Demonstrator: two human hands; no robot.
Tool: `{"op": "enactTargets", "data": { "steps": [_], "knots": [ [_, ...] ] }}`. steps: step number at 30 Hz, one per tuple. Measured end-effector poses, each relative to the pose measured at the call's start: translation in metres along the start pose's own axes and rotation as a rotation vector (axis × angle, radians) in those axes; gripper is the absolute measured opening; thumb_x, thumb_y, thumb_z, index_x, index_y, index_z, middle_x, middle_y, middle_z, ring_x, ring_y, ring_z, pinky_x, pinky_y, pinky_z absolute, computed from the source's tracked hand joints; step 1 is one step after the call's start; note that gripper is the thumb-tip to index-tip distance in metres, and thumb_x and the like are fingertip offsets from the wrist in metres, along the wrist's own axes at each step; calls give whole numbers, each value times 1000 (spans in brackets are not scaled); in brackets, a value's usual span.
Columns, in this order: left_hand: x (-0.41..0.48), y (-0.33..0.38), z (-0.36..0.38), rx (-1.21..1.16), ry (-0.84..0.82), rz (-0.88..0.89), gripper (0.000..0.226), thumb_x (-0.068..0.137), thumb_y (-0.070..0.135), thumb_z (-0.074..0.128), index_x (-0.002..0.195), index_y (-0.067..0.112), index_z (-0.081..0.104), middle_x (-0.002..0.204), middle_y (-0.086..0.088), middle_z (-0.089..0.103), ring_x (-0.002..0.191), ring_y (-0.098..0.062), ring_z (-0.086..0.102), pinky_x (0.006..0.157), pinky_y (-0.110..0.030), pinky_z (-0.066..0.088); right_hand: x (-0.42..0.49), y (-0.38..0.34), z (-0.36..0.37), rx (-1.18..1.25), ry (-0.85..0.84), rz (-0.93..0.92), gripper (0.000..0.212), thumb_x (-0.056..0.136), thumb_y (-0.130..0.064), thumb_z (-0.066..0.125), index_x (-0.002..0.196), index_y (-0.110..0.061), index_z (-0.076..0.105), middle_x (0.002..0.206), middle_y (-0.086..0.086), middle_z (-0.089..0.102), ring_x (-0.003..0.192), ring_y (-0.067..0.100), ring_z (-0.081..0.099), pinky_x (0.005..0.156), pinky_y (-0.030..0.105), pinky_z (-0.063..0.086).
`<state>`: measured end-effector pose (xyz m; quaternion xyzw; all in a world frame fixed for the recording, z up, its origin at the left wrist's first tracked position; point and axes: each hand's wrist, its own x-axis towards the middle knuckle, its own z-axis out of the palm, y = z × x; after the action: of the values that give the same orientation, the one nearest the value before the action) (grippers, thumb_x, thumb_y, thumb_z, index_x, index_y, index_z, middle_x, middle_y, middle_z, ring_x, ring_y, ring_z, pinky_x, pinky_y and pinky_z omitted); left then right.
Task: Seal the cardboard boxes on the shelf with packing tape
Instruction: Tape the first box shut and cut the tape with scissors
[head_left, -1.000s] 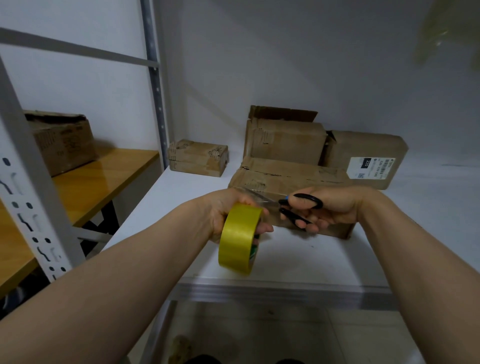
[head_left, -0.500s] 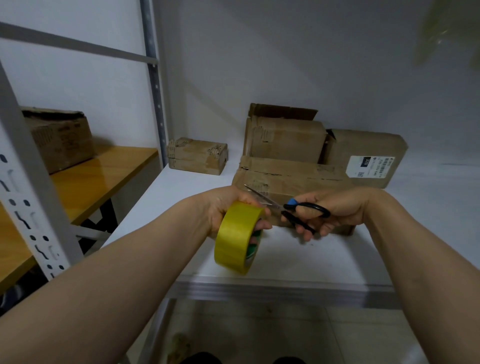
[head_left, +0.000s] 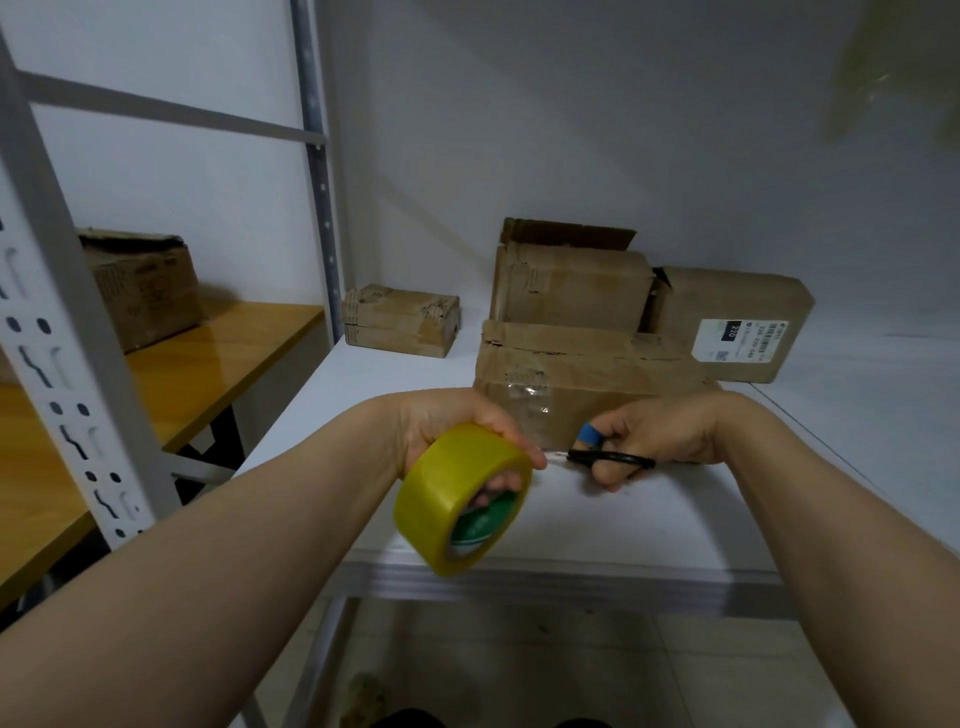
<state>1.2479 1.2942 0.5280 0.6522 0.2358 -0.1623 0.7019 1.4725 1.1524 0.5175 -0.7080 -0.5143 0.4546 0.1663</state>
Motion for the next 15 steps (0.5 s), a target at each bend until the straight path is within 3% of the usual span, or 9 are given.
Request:
{"op": "enactTargets", "data": {
  "steps": [2, 6, 9, 13, 15],
  "knots": [
    [-2, 2, 2, 66, -24, -29, 25, 100, 20, 52, 99, 7, 73, 71, -9, 68, 52, -13, 62, 54, -24, 56, 1, -3, 1, -16, 10, 24, 48, 71, -33, 86, 112, -17, 67, 85, -1, 69, 81, 13, 60, 73, 26, 48],
    [-8, 3, 1, 128, -86, -36, 27, 101, 22, 51, 101, 11, 75, 77, -10, 69, 58, -14, 65, 59, -25, 58, 0, -15, 11, -222, 120, 64, 51, 70, -35, 91, 112, -29, 62, 101, 4, 72, 85, 19, 65, 83, 37, 57],
    [-14, 6, -2, 185, -124, 42, 21, 100, 25, 57, 107, 14, 73, 82, -12, 70, 63, -16, 67, 62, -27, 59, 8, -34, 34, -421, 259, 48, 59, 67, -37, 93, 111, -26, 56, 105, 1, 70, 92, 23, 68, 83, 42, 58],
    [-24, 12, -5, 177, -98, 153, 22, 97, 22, 61, 114, 11, 69, 85, -16, 71, 67, -19, 70, 64, -28, 60, 11, -67, 65, -762, 267, 71, 39, 74, -45, 86, 93, -31, 55, 84, -18, 48, 92, 14, 51, 80, 28, 41],
    [-27, 12, -7, 166, -96, 180, 22, 99, 20, 57, 114, 10, 69, 88, -17, 72, 70, -21, 71, 66, -30, 60, 7, -81, 64, -803, 143, 123, 40, 79, -43, 84, 109, -34, 58, 84, -21, 43, 94, 11, 46, 83, 25, 38]
  ]
}}
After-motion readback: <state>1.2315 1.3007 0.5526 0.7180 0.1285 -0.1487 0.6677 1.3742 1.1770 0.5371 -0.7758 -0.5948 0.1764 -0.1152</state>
